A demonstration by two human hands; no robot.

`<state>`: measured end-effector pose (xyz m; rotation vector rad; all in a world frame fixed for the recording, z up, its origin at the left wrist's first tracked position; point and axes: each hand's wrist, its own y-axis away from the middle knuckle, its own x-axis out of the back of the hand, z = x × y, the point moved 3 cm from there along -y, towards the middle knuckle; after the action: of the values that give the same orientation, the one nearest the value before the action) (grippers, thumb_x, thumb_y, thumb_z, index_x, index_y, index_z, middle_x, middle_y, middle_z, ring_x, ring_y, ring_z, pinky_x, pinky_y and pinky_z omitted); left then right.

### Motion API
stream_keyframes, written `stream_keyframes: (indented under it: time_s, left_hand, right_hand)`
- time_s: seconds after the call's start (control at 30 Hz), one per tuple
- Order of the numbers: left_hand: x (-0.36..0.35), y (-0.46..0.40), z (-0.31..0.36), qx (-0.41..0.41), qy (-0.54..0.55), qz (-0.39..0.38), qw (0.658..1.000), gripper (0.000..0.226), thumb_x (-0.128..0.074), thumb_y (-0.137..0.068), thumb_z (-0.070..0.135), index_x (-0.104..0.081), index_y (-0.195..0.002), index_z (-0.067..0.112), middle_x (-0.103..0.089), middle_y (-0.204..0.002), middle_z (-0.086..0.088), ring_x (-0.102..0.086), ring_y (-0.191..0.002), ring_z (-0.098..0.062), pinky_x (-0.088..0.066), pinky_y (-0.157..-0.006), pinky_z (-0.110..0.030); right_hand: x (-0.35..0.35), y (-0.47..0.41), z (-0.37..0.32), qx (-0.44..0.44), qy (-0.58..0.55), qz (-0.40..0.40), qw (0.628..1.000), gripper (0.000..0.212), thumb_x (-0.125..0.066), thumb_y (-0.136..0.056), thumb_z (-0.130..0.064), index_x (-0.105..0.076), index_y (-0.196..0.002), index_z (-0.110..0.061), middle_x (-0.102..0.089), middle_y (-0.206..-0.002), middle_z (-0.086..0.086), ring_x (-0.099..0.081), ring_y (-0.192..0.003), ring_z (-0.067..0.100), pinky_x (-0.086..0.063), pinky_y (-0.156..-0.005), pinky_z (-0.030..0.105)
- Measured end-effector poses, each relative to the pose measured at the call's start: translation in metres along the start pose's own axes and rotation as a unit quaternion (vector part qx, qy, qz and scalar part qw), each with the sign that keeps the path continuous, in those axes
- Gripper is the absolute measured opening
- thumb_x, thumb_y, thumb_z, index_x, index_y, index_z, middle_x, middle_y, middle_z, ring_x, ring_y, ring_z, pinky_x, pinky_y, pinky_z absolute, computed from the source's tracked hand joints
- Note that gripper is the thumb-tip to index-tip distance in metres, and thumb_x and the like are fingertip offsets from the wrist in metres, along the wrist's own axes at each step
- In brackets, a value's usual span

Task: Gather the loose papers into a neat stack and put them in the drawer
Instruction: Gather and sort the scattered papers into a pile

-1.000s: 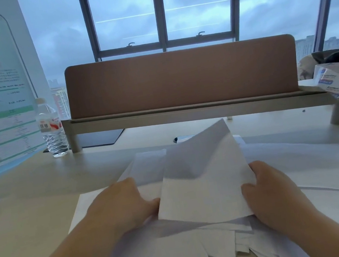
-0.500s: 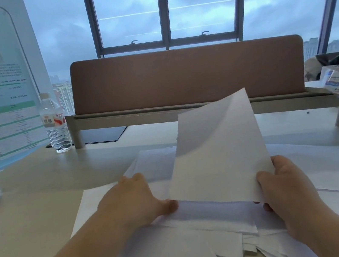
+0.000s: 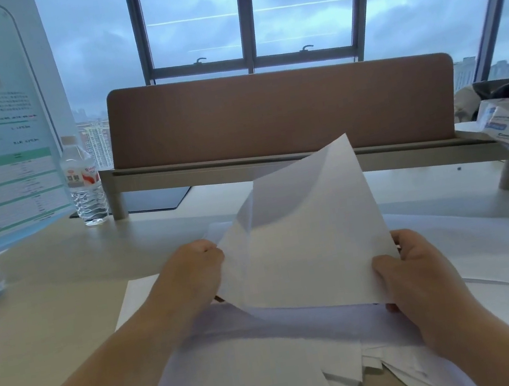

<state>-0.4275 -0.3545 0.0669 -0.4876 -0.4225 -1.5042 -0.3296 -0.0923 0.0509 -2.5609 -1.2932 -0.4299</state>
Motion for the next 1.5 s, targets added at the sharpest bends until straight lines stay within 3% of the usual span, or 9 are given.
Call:
stream_keyframes:
  time_s: [0.13,0.27,0.37,0.47,0.57,0.77,0.93,1.3,1.5]
  left_hand:
    - [-0.012,0.005,-0.001,-0.015,-0.069,-0.058,0.996,0.045,-0.058,-0.095,0.055,-0.069,-0.087,0.011,-0.074,-0.082,-0.008,-0.070,-0.074,-0.025,-0.052,-0.073,-0.037]
    - [-0.017,0.007,0.002,-0.101,-0.180,-0.043,0.978,0.012,-0.067,-0.094,0.037,-0.070,-0.097,0.025,-0.073,-0.091,0.010,-0.068,-0.080,-0.009,-0.052,-0.068,-0.029]
    - [-0.013,0.004,0.003,-0.120,-0.059,0.011,0.991,0.014,-0.065,-0.098,0.026,-0.072,-0.089,0.018,-0.077,-0.084,0.001,-0.072,-0.079,-0.023,-0.056,-0.075,-0.037]
    - [-0.007,0.005,0.005,-0.082,0.120,0.041,0.989,0.019,-0.065,-0.101,0.025,-0.075,-0.087,0.018,-0.080,-0.080,0.001,-0.073,-0.074,-0.024,-0.057,-0.070,-0.036]
    - [-0.009,0.007,0.006,-0.068,0.161,0.023,0.984,0.021,-0.064,-0.102,0.028,-0.076,-0.089,0.018,-0.081,-0.081,0.006,-0.074,-0.075,-0.018,-0.055,-0.067,-0.031]
    - [-0.009,-0.001,0.000,-0.072,-0.124,-0.030,0.989,0.054,-0.041,-0.102,0.063,-0.066,-0.102,0.016,-0.074,-0.101,-0.008,-0.066,-0.096,-0.032,-0.053,-0.088,-0.045]
    - [0.006,-0.002,-0.018,0.021,-0.409,-0.047,0.911,0.110,-0.053,-0.068,0.095,-0.041,-0.151,0.024,-0.047,-0.150,-0.009,-0.046,-0.139,-0.034,-0.043,-0.112,-0.045]
    - [0.010,0.002,-0.007,0.003,-0.279,-0.055,0.959,0.050,-0.088,-0.070,0.059,-0.059,-0.084,0.021,-0.068,-0.076,0.004,-0.065,-0.068,-0.013,-0.043,-0.050,-0.026]
    - [0.011,-0.003,-0.013,0.006,-0.319,-0.070,0.945,0.049,-0.081,-0.077,0.057,-0.070,-0.070,0.010,-0.072,-0.065,-0.003,-0.067,-0.064,-0.021,-0.046,-0.060,-0.031]
  right_hand:
    - [-0.008,0.006,0.003,0.007,0.023,-0.075,0.997,0.037,-0.048,-0.088,-0.006,-0.064,-0.103,-0.037,-0.074,-0.098,-0.008,-0.071,-0.085,0.023,-0.062,-0.058,0.034]
    - [-0.012,0.008,0.002,0.047,0.058,-0.103,0.992,0.038,-0.054,-0.087,-0.011,-0.063,-0.104,-0.043,-0.073,-0.102,-0.019,-0.071,-0.088,0.012,-0.063,-0.075,0.041]
    - [-0.009,0.007,-0.004,0.064,0.052,-0.079,0.993,0.033,-0.063,-0.094,-0.021,-0.058,-0.121,-0.040,-0.066,-0.121,-0.022,-0.066,-0.096,0.006,-0.052,-0.083,0.033]
    - [-0.006,0.003,-0.002,0.027,0.018,-0.063,0.997,0.065,-0.070,-0.094,-0.037,-0.041,-0.152,-0.029,-0.060,-0.133,-0.009,-0.062,-0.111,0.016,-0.047,-0.095,0.037]
    - [-0.005,-0.002,0.003,-0.021,-0.105,-0.106,0.989,0.039,-0.070,-0.097,-0.029,-0.061,-0.134,-0.022,-0.078,-0.108,-0.003,-0.075,-0.096,0.022,-0.059,-0.086,0.043]
    - [0.003,-0.003,0.003,-0.016,-0.164,-0.043,0.985,0.019,-0.060,-0.099,-0.008,-0.073,-0.100,-0.021,-0.081,-0.090,0.000,-0.072,-0.075,0.021,-0.049,-0.051,0.025]
    - [0.016,-0.007,0.002,-0.069,-0.283,0.012,0.956,0.027,-0.052,-0.101,-0.003,-0.065,-0.094,-0.026,-0.073,-0.095,-0.002,-0.066,-0.079,0.018,-0.050,-0.063,0.032]
    - [0.009,-0.005,0.003,-0.052,-0.234,0.015,0.971,0.028,-0.049,-0.096,0.002,-0.064,-0.087,-0.020,-0.070,-0.084,0.002,-0.059,-0.075,0.025,-0.043,-0.069,0.039]
    - [0.002,-0.006,0.007,-0.009,-0.127,0.015,0.992,0.024,-0.052,-0.089,-0.004,-0.072,-0.091,-0.018,-0.078,-0.088,0.011,-0.071,-0.091,0.045,-0.058,-0.070,0.048]
